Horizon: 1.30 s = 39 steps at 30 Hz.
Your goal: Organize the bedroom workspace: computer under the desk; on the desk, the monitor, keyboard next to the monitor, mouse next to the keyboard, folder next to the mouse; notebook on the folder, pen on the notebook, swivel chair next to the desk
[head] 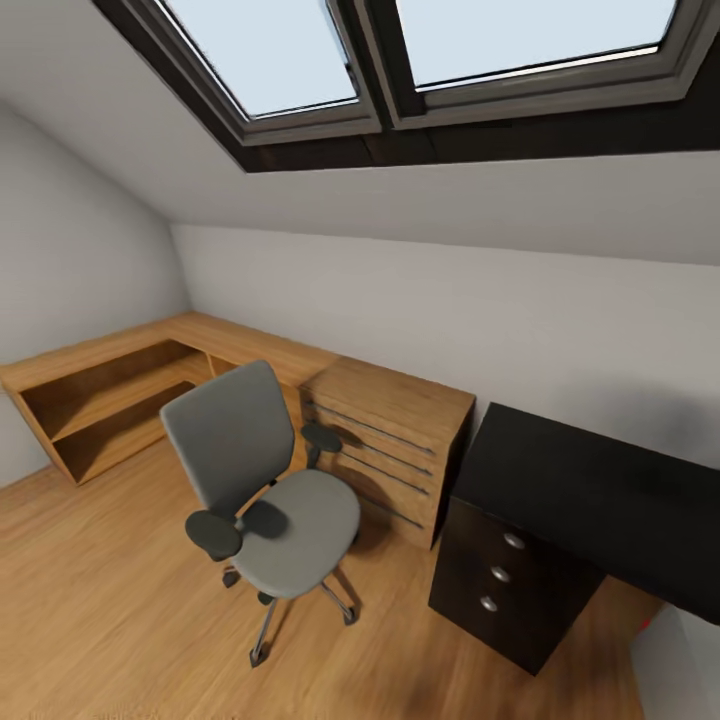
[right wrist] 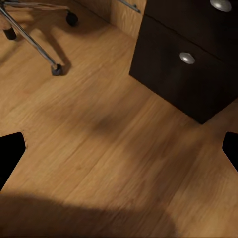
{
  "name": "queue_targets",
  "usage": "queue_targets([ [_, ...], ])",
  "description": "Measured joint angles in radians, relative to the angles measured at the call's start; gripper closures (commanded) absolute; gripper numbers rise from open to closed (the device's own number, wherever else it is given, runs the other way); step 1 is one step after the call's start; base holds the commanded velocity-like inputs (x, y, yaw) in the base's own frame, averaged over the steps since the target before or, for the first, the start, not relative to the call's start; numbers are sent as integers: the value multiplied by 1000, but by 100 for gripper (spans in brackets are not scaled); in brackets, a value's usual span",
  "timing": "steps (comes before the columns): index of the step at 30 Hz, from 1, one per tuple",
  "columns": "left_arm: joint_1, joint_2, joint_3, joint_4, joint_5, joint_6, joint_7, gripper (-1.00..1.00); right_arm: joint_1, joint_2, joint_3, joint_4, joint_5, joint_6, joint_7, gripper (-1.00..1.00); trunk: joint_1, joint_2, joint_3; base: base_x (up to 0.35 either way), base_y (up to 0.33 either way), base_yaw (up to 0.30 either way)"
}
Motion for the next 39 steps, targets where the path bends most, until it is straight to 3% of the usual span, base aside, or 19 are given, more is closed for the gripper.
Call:
queue_targets([
  [17, 0, 0, 0, -1, 0, 21, 0, -100, 0, 0, 0, 0, 0, 5, 0, -100, 0, 0, 0, 0, 8, 278],
  [33, 0, 1, 1, -1, 0, 21, 1, -100, 0, 1, 2, 0, 1, 5, -1, -100, 0, 0, 0, 36, 268, 278],
  [39, 0, 0, 0, -1, 0, 23, 0, -100, 0, 1, 2, 0, 1, 5, -1, -100, 0, 0, 0, 56, 89, 281],
])
